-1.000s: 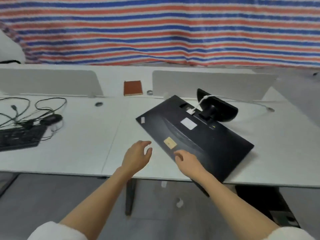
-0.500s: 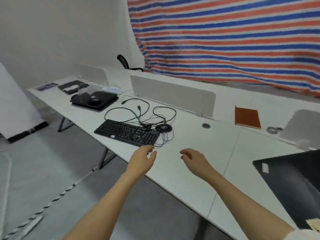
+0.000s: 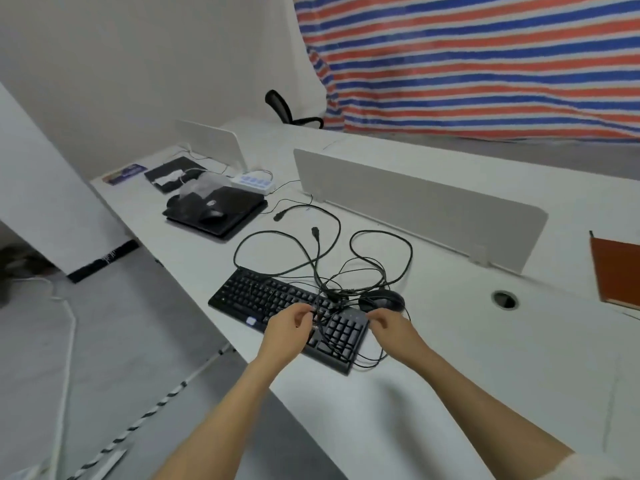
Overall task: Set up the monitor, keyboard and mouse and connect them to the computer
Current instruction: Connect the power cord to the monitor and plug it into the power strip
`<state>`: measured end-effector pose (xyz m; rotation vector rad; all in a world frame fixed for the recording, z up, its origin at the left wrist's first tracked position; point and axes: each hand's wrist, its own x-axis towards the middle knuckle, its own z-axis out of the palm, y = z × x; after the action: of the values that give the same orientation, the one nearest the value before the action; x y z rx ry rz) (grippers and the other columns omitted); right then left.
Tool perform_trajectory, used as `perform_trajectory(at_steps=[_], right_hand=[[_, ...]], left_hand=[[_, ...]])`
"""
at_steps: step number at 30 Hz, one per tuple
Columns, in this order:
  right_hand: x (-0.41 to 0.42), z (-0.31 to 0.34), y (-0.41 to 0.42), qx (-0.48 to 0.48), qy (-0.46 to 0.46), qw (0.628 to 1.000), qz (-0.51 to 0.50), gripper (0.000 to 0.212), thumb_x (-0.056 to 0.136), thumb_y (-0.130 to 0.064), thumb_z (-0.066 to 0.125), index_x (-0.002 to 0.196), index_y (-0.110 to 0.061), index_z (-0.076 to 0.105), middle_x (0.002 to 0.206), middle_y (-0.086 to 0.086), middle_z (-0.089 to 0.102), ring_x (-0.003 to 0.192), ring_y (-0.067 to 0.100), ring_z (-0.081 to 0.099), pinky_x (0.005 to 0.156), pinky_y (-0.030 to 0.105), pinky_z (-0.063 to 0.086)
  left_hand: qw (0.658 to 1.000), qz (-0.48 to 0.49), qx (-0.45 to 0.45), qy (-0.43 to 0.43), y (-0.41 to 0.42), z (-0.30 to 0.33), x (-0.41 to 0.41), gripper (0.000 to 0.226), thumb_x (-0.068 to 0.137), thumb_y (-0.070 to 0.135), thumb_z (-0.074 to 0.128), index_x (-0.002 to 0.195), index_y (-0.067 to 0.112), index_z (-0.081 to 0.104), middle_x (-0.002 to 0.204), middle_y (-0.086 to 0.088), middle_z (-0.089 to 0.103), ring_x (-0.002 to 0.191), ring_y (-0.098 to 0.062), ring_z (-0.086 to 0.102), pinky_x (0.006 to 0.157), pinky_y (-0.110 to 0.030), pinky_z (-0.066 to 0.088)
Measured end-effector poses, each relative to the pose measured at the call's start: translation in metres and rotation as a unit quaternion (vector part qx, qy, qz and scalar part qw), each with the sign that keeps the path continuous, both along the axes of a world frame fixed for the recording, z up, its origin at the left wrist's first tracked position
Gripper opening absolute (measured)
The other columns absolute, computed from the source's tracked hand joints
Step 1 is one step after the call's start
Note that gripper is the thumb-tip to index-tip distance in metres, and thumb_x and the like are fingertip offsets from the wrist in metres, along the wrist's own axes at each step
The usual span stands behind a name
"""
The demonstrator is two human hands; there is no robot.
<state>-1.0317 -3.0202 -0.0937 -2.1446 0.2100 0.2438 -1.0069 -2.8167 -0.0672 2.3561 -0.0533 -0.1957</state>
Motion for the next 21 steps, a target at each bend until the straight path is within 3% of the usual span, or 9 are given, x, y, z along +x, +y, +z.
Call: perform_trajectory(at_steps=[3,8,13,17,21], right_hand=[[0.037,-0.013,0.005,0.006,0.016,1.0,0.004,0.031,0.095,-0.018,0.041,0.122,-0.018,0.058,0.115,-0.002,0.063,0.093,0.011,0.055,0.079,0.02,0.039],[0.094,-0.033,0.01,0.025,0.036,0.998,-0.04,0.033,0.096,-0.016,0.04,0.123,-0.015,0.057,0.108,-0.002,0.064,0.084,0.009,0.057,0.075,0.02,0.042],[0.15,-0.048,0.023,0.011,0.038,0.994,-0.098,0.032,0.096,-0.016,0.039,0.123,-0.017,0.057,0.102,-0.002,0.064,0.085,0.015,0.062,0.073,0.022,0.043],[0.195,-0.063,0.04,-0.002,0.052,0.989,-0.14,0.031,0.096,-0.016,0.04,0.122,-0.018,0.057,0.106,0.001,0.067,0.086,0.013,0.059,0.078,0.023,0.042],[0.226,-0.076,0.055,-0.029,0.077,0.987,-0.141,0.033,0.097,-0.017,0.039,0.125,-0.017,0.056,0.118,0.001,0.063,0.104,0.015,0.057,0.089,0.024,0.041]], left_hand=[[0.999,0.008,0.012,0.034,0.007,-0.016,0.041,0.03,0.096,0.023,0.047,0.123,0.016,0.059,0.118,0.002,0.063,0.104,-0.01,0.056,0.089,-0.02,0.042],[0.997,0.007,0.044,0.055,0.011,-0.047,0.12,0.033,0.096,0.021,0.045,0.126,0.012,0.057,0.122,-0.004,0.062,0.111,-0.016,0.056,0.089,-0.021,0.04],[0.988,-0.072,0.137,0.011,0.01,-0.093,0.221,0.04,0.095,0.014,0.043,0.134,0.009,0.047,0.137,-0.013,0.045,0.124,-0.028,0.043,0.099,-0.033,0.038],[0.926,-0.232,0.298,0.003,0.021,-0.122,0.3,0.065,0.088,0.003,0.042,0.147,0.025,0.026,0.155,-0.005,0.015,0.138,-0.03,0.016,0.103,-0.042,0.035],[0.869,-0.324,0.372,0.043,0.023,-0.148,0.351,0.067,0.092,0.029,0.046,0.149,0.034,0.012,0.159,0.0,0.0,0.144,-0.029,-0.002,0.113,-0.051,0.013]])
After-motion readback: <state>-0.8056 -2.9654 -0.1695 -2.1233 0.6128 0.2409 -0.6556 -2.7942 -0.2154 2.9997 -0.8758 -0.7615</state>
